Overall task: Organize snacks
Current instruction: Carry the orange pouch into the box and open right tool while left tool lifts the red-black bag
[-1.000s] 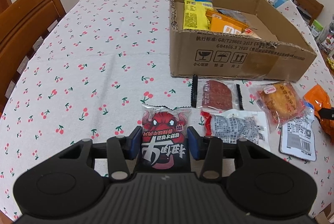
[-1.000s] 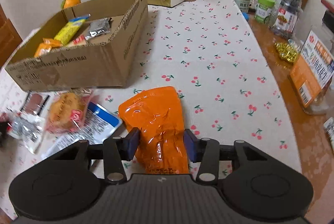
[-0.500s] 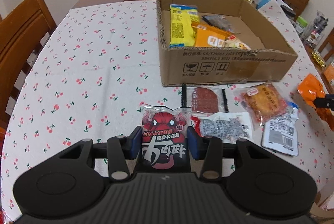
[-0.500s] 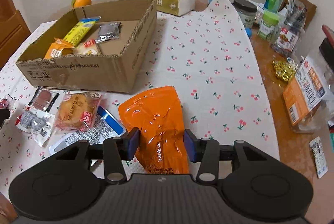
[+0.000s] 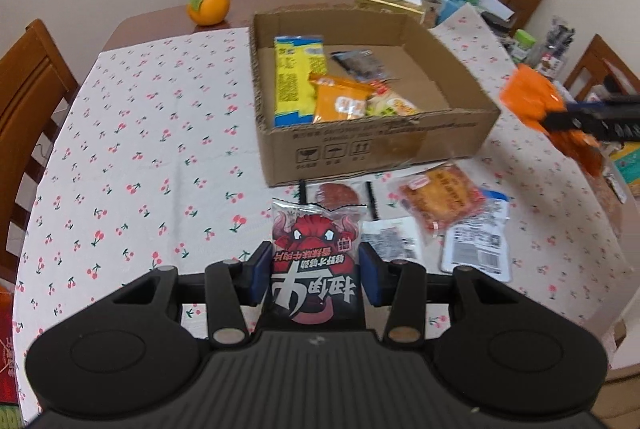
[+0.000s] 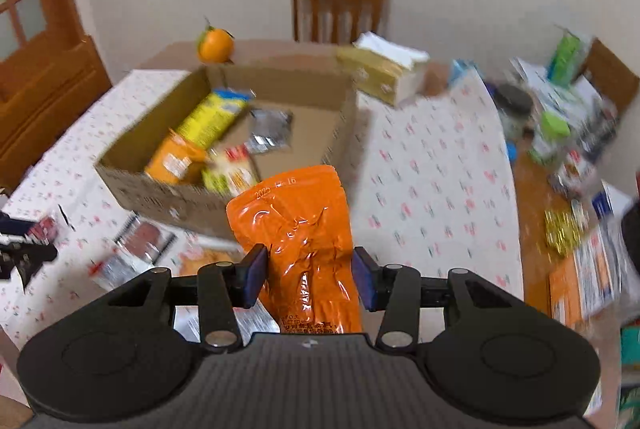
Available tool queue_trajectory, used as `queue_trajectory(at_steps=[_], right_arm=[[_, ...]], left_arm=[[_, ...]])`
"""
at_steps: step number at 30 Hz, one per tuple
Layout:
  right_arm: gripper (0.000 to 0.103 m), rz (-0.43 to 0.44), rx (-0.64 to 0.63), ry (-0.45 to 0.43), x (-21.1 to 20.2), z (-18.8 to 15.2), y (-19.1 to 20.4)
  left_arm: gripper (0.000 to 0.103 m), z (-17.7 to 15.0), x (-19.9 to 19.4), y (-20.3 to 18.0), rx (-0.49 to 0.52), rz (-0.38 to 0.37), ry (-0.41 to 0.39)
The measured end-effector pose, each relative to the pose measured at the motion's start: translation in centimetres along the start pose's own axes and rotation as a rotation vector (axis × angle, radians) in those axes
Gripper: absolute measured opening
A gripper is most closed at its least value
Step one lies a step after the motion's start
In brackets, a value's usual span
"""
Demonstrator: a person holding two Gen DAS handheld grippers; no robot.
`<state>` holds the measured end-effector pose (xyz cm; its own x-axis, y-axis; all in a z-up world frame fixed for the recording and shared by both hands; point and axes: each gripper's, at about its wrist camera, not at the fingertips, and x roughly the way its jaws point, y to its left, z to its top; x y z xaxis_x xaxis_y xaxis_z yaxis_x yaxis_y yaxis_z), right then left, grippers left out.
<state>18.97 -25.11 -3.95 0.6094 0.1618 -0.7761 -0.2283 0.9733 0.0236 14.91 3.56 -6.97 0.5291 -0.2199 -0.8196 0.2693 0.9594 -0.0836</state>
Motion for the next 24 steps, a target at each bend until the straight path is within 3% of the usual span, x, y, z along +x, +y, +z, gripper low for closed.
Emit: queue_trajectory(at_steps=[7, 14, 24], right_arm=[[0.051, 0.070, -0.055, -0.049, 0.9, 4.6, 1.9], [0.051, 0.095, -0.067, -0.058, 4.6, 8.3, 3.3], [0.054, 0.075, -0.011, -0.034, 9.0, 9.5, 2.4]], left_arm=[[0.044, 0.5, -1.8, -0.5, 0.011, -0.032, -0.046], [0.044, 0.8, -2.3, -0.5, 0.015, -0.036, -0.065], [0.044, 1.8, -1.9, -0.2, 0.017, -0.036, -0.074]])
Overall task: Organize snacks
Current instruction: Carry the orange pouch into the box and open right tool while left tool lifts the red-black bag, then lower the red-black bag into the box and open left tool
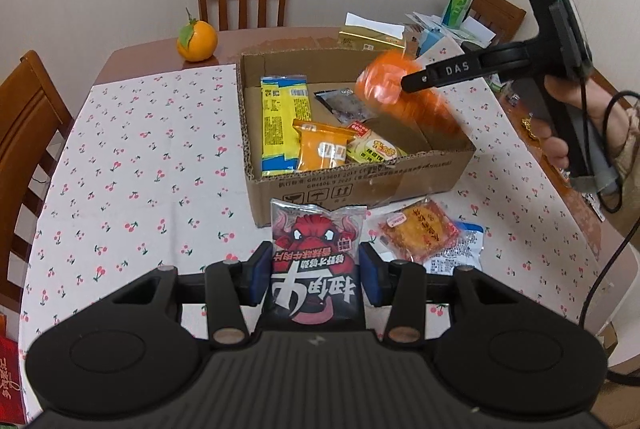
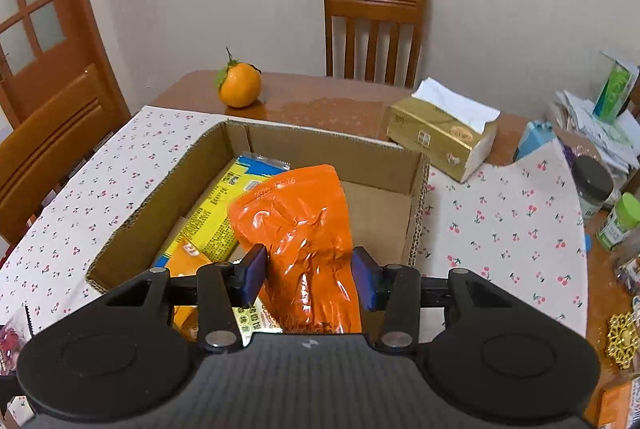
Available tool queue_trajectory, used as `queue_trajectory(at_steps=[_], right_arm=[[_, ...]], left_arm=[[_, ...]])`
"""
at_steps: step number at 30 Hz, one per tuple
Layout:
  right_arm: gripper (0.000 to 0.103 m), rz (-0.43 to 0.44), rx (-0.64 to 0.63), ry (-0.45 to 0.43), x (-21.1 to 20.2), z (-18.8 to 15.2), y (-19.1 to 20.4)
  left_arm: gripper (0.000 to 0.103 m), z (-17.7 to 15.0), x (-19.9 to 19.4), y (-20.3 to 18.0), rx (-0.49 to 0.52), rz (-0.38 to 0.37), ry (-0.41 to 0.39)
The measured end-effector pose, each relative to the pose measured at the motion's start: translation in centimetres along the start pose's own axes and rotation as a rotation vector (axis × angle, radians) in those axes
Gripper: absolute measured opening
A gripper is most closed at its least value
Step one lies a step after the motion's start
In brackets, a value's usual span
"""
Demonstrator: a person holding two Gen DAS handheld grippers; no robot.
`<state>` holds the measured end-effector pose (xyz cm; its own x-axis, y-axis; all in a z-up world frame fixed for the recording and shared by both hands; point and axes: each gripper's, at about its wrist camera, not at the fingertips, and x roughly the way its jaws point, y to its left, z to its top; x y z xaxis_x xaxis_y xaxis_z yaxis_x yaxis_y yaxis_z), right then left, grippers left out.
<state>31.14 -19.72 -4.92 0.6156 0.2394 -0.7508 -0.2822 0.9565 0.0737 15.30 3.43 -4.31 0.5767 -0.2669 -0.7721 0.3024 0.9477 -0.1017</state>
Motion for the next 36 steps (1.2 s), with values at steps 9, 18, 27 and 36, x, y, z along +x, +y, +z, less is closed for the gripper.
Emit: queue_trajectory(at_steps=[9, 18, 27, 36], right_arm=[[0.103, -0.044, 0.009, -0.066, -3.5, -2.3, 0.2], [0.103, -0.098, 0.001, -0.041, -6.3, -6.5, 1.8], [0.103, -0.156, -0.037, 0.003, -7.7, -10.5, 3.1], [0.103, -0.176, 0.012, 0.039, -8.2, -12.8, 2.7]], left_arm=[[0.044, 1.8, 0.7, -0.7, 0.044, -0.029, -0.010], [0.044, 5.4, 1.8, -1.8, 0.099, -0.076, -0.027], [0.044, 11.0, 5.6, -4.2, 0.167, -0.124, -0.034], [0.044, 16.3, 13.0, -7.6, 0.238, -0.132, 0.007]])
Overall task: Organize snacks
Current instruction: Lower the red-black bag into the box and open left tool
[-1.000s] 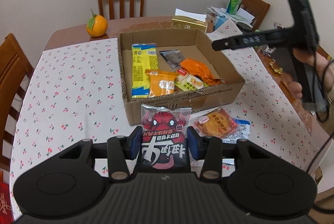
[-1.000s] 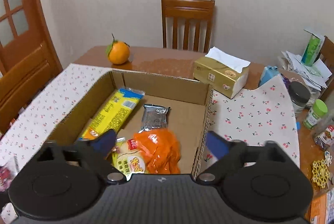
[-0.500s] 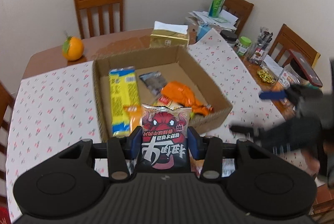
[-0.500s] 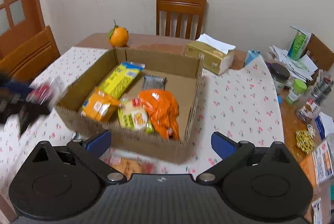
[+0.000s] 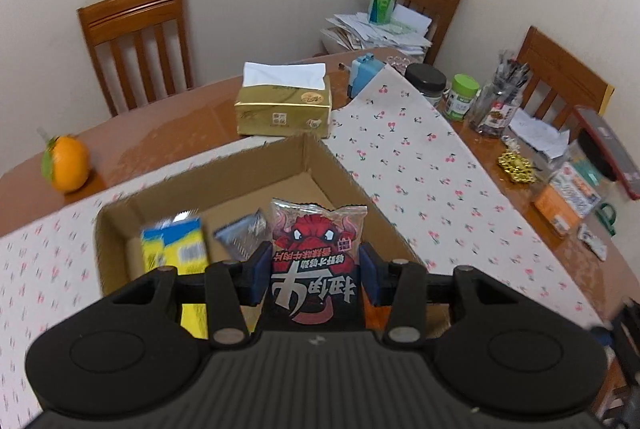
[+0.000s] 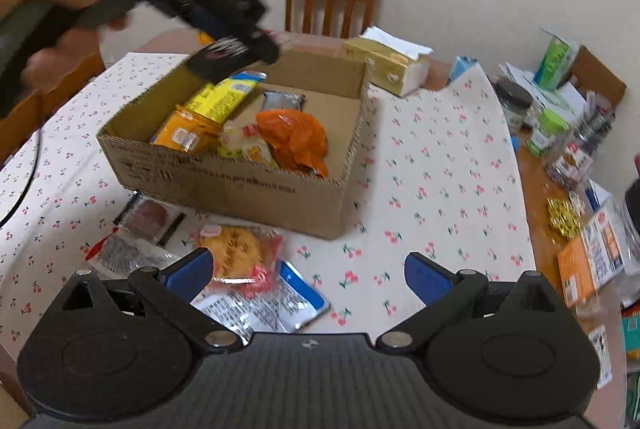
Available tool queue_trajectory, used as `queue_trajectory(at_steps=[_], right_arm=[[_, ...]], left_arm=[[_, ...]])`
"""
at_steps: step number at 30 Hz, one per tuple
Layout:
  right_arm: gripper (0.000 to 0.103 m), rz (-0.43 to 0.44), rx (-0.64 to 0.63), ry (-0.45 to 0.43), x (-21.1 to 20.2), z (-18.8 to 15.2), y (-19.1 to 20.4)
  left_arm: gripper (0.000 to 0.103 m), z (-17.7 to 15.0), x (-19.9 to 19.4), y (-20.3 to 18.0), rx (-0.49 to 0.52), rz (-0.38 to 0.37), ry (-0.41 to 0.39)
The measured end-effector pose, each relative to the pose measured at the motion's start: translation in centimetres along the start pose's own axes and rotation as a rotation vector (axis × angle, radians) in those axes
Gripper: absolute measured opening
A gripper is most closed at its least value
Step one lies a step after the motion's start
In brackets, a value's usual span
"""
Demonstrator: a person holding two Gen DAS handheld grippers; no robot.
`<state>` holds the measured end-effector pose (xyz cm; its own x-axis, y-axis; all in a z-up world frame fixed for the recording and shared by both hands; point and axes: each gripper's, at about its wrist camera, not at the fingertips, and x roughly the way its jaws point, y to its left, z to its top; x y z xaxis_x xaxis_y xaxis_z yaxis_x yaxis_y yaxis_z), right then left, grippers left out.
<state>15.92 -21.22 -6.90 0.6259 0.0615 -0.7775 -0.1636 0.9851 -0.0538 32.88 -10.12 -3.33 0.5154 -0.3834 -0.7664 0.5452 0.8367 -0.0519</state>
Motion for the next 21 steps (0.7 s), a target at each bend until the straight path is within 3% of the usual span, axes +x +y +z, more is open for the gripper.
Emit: queue_trajectory(at_steps=[7, 10, 12, 21], right_arm=[[0.103, -0.040, 0.057, 0.015, -0.4, -0.9, -0.7], [0.103, -0.053, 0.074, 0.017, -0.5, -1.1, -0.9], [0.103, -0.059, 0.079, 0.017, -0.6, -1.2, -0.9], [0.103, -0.023, 0.079, 0.041, -0.1, -1.3, -0.8]], left_arm=[[0.049, 3.5, 4.7, -0.4, 0.024, 0.024, 0.011], [0.069, 4.3, 5.3, -0.2, 0.012, 0.045, -0.012], [0.082, 4.5, 4.7, 0.0, 0.013, 0.072, -0.041], [0.092, 1.6, -2.6, 0.6, 0.005, 0.117, -0.122]])
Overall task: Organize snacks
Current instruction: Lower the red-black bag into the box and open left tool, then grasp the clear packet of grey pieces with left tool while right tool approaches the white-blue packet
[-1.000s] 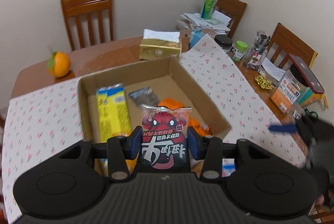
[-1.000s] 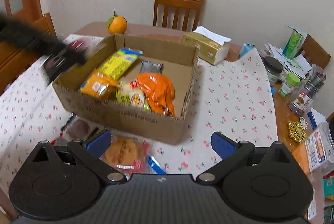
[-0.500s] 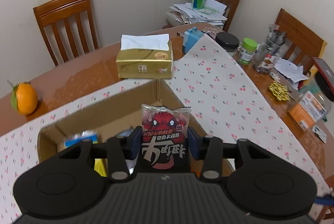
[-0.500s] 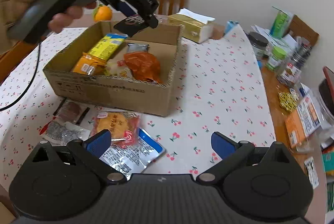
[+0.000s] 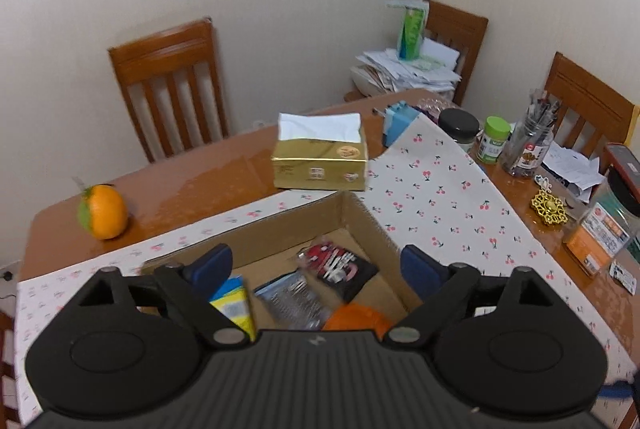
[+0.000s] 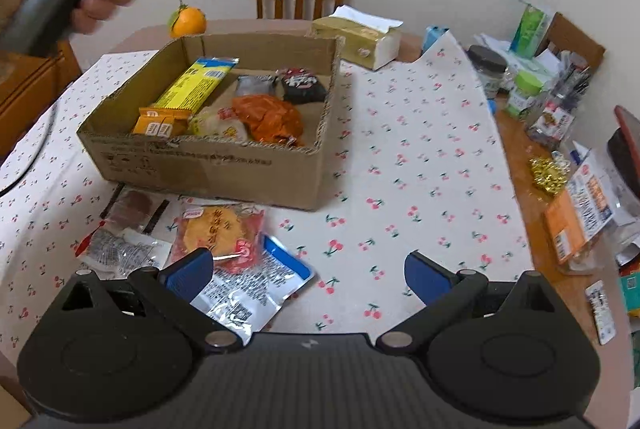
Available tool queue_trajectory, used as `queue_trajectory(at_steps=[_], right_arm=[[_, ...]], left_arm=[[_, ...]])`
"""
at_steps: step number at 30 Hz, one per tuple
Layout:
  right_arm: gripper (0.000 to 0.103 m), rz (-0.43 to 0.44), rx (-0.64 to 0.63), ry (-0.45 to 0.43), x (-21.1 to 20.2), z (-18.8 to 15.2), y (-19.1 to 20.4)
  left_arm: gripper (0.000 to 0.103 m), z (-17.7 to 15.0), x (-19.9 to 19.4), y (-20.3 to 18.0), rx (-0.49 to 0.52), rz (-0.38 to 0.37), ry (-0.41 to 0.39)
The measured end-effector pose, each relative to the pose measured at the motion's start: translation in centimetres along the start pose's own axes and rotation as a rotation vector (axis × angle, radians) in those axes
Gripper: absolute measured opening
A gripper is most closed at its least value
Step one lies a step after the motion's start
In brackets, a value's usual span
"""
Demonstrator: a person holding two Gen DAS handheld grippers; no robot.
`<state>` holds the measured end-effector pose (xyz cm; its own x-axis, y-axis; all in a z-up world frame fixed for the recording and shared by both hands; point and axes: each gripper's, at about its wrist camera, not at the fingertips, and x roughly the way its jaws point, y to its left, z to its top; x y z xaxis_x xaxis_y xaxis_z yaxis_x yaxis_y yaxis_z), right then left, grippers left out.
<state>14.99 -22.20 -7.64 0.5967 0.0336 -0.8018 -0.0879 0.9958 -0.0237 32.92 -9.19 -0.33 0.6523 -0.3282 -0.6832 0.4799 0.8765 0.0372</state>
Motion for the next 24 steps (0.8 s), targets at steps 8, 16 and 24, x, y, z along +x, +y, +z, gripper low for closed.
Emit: queue_trajectory(at_steps=[8, 16, 24], right_arm=[[0.103, 0.012, -0.037, 0.029, 1.4, -0.5, 0.5], [0.103, 0.023, -0.076, 0.099, 3.7, -1.5, 1.8], [0.103, 0.027, -0.107, 0.123, 5.5, -1.4, 4.0]], left_arm=[[0.093, -6.8, -7.4, 1.3, -0.086, 0.100, -0.040], [0.093, -14.9, -8.4, 2.5, -0.167, 0.170, 0.083], [0.093, -19.5, -8.9, 2.9, -0.170, 0.210, 0.165]])
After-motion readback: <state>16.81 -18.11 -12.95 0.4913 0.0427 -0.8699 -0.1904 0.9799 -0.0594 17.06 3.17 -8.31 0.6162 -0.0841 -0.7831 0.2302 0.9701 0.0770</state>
